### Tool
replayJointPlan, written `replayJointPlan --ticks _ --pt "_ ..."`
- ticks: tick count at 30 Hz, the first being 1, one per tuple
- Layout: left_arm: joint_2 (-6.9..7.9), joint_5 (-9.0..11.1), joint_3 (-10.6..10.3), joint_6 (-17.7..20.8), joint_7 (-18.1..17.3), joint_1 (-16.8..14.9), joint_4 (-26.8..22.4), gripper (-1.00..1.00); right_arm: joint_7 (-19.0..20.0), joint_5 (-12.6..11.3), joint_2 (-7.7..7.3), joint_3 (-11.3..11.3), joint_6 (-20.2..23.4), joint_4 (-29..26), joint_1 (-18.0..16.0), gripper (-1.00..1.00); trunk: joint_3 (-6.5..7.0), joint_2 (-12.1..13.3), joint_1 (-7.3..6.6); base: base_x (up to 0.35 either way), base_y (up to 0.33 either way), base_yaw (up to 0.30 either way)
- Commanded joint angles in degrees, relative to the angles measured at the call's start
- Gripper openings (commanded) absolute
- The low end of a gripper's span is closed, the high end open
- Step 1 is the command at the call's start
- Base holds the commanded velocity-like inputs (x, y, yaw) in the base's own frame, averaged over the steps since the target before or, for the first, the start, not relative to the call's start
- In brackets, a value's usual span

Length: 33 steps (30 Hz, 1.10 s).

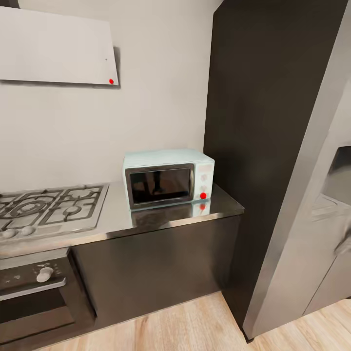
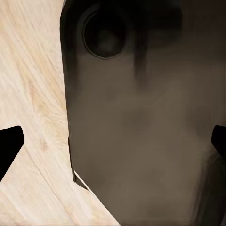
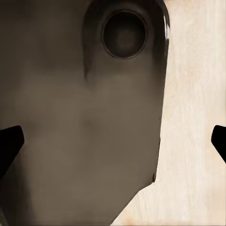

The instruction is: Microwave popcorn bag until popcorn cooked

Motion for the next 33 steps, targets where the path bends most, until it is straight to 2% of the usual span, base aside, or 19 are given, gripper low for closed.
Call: replayJointPlan --ticks 1,3,17,33 --pt "-0.23 0.3 0.3 -0.3 -0.1 -0.1 -0.3 1.00 -0.3 0.3 0.30 0.3 -0.3 0.0 -0.1 1.00 -0.03 0.0 0.00 0.000 0.000 0.000" --pt "-0.20 0.5 1.0 -0.4 -0.1 -0.1 -1.0 1.00 -0.1 0.5 0.21 0.5 -0.8 0.0 -0.1 1.00 -0.03 0.0 0.00 0.000 0.000 0.000" --pt "-0.18 0.6 1.2 -0.4 -0.1 -0.1 -2.5 1.00 0.2 0.4 0.16 0.6 -1.7 0.0 -0.1 1.00 -0.03 0.0 0.00 0.000 0.000 0.010" --pt "-0.18 0.7 1.2 -0.4 -0.1 -0.1 -2.6 1.00 0.2 0.3 0.09 0.5 -1.8 0.0 -0.1 1.00 -0.03 0.0 0.00 0.000 0.000 0.255"
